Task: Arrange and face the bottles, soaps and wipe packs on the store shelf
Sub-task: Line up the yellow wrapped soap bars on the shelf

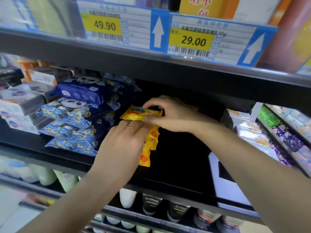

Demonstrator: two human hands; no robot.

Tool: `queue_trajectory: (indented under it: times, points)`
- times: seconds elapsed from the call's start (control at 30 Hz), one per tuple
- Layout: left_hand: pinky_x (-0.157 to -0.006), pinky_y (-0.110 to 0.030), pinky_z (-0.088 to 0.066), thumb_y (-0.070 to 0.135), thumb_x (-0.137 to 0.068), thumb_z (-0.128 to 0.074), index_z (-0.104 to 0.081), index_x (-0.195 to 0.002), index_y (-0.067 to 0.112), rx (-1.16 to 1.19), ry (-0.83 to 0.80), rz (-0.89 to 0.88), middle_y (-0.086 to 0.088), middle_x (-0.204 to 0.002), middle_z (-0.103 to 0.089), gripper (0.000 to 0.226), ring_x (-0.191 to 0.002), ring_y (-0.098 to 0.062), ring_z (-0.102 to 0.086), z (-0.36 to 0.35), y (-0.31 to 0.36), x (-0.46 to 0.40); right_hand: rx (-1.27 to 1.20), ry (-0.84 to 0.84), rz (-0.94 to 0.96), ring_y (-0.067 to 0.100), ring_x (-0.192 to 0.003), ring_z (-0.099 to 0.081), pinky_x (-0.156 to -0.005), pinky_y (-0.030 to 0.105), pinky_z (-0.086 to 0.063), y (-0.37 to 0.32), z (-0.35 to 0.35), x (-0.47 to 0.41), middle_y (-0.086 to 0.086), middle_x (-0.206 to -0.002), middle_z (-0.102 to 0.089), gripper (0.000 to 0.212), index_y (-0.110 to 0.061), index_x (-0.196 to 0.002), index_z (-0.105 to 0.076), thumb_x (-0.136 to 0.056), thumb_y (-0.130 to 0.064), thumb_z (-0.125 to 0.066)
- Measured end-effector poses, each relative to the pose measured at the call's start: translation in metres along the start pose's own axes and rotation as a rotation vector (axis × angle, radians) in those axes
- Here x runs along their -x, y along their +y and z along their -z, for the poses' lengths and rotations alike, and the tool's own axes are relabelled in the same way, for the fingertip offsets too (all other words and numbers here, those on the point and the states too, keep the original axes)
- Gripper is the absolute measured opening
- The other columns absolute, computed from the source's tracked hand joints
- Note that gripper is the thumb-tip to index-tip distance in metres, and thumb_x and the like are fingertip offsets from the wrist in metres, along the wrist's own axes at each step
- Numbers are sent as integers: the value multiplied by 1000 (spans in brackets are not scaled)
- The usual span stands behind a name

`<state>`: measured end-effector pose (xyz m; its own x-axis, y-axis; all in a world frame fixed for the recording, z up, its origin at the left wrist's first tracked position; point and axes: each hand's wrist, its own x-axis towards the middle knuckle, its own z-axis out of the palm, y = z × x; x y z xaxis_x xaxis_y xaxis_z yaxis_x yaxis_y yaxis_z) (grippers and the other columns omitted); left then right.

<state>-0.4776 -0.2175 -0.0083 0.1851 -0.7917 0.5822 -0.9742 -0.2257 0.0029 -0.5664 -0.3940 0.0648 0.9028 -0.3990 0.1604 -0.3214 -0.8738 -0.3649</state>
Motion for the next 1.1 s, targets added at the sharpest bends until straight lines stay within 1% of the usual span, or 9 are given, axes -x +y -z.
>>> queue_trajectory:
  times: [0.13, 0.23, 0.33, 0.43, 0.53, 0.77, 0.9, 1.03, 1.1]
  points:
    - [-74, -46, -53, 10, -88, -48, -68, -126, 14, 2, -16, -38, -8, -120, -71, 43, -96, -35, -62, -13, -18, -6, 37, -33, -59, 15, -127, -52, -105, 30, -44, -12, -8, -7, -7, -139, -55, 43, -39, -134, -59, -93, -45, -68]
    - [-78, -47, -58, 9, -92, -56, -66, -131, 19, 75, -5, -47, -4, -125, -69, 41, -104, -32, -61, -12, -23, -5, 53, -68, -75, 14, -128, -53, -103, 28, -45, -18, -6, -12, -8, -142, -56, 43, -34, -136, -60, -94, -36, -68]
    - [-63, -43, -61, 14, -90, -70, -65, -132, 25, 125, -7, -2, 1, -125, -69, 44, -104, -29, -64, -5, -22, -3, 24, -89, -85, 13, -128, -53, -105, 28, -45, -19, -4, -14, -8, -141, -57, 43, -31, -135, -60, -93, -32, -69]
    - [-50, -39, -57, 14, -82, -81, -68, -128, 21, 55, -4, 17, -1, -111, -73, 48, -94, -30, -70, -3, -20, -3, -6, -80, -91, 13, -128, -55, -110, 34, -46, -17, -10, -17, -9, -137, -61, 40, -31, -130, -63, -92, -27, -71]
    - [-44, -39, -57, 10, -73, -89, -74, -114, 18, 2, -2, 25, -2, -95, -74, 45, -83, -30, -71, -4, -20, -6, -57, -31, -90, 12, -124, -58, -109, 36, -47, -12, -16, -18, -12, -132, -64, 37, -33, -122, -67, -89, -22, -74]
    - [-53, -44, -60, 3, -78, -85, -74, -115, 19, 64, 109, 35, -2, -109, -75, 42, -98, -32, -71, -2, -21, -5, -142, 98, -74, 11, -119, -56, -99, 30, -48, -7, 5, 2, -14, -131, -60, 33, -41, -121, -64, -92, -29, -74]
    - [-58, -41, -61, 0, -78, -83, -74, -119, 17, 127, 198, -30, -2, -117, -74, 46, -107, -28, -67, 18, -2, -3, -91, 178, -171, 10, -117, -59, -101, 28, -49, 22, 28, 16, -16, -133, -61, 34, -45, -127, -61, -95, -40, -69]
    - [-68, -35, -60, 0, -77, -82, -74, -118, 16, 183, 230, -157, 0, -118, -74, 45, -109, -23, -68, 28, 39, -5, -50, 189, -349, 20, -121, -61, -107, 41, -50, 68, 40, 24, -2, -136, -63, 56, -34, -139, -56, -88, -54, -63]
    - [-69, -35, -63, -2, -79, -74, -75, -115, 14, 209, 204, -215, -1, -116, -75, 39, -108, -23, -69, 16, 60, -8, -39, 194, -370, 19, -122, -59, -108, 40, -49, 87, 41, 26, -3, -137, -61, 51, -36, -134, -58, -86, -50, -65]
